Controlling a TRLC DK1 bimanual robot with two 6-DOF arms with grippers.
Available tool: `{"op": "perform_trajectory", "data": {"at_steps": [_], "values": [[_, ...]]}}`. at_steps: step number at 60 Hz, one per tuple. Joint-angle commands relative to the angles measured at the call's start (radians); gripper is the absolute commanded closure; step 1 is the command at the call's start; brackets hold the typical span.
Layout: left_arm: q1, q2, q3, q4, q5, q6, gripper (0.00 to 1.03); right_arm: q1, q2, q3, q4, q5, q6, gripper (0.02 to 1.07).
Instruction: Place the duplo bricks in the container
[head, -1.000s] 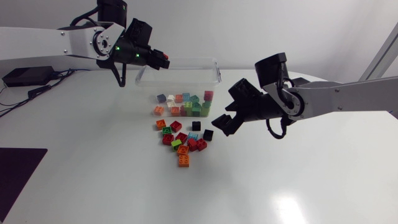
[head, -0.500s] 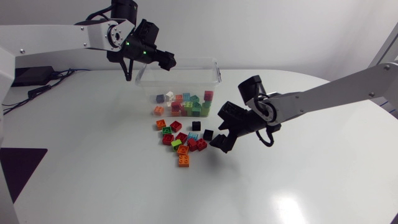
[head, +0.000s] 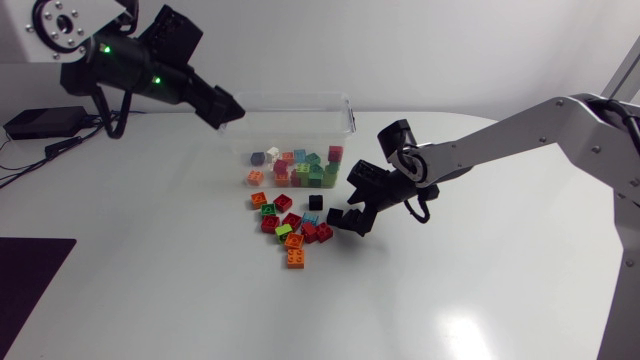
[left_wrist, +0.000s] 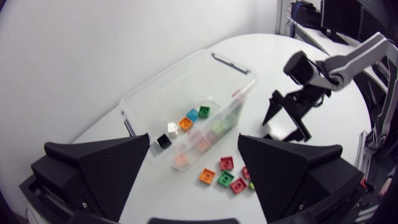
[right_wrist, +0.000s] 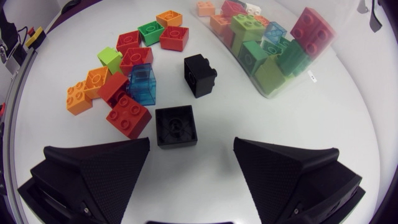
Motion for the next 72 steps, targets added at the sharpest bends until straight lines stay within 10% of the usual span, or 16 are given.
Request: {"op": "perform_trajectory", "data": {"at_steps": [1, 42, 72], "values": [[0.008, -0.073, -0.113, -0.036, 0.012, 0.093, 0.04, 0.008, 0.035, 0.029, -0.017, -0.011, -0.035, 0.1], [-0.075, -0.148, -0.528, -0.056, 0.083, 0.36, 0.05, 0.048, 0.043, 0.024, -0.057, -0.034, -0.044, 0.78], [-0.15, 0.154, -0.51, 0.12, 0.079, 0.423, 0.05, 0.013, -0.298, -0.197, -0.1, -0.046, -0.031, 0.78]]}}
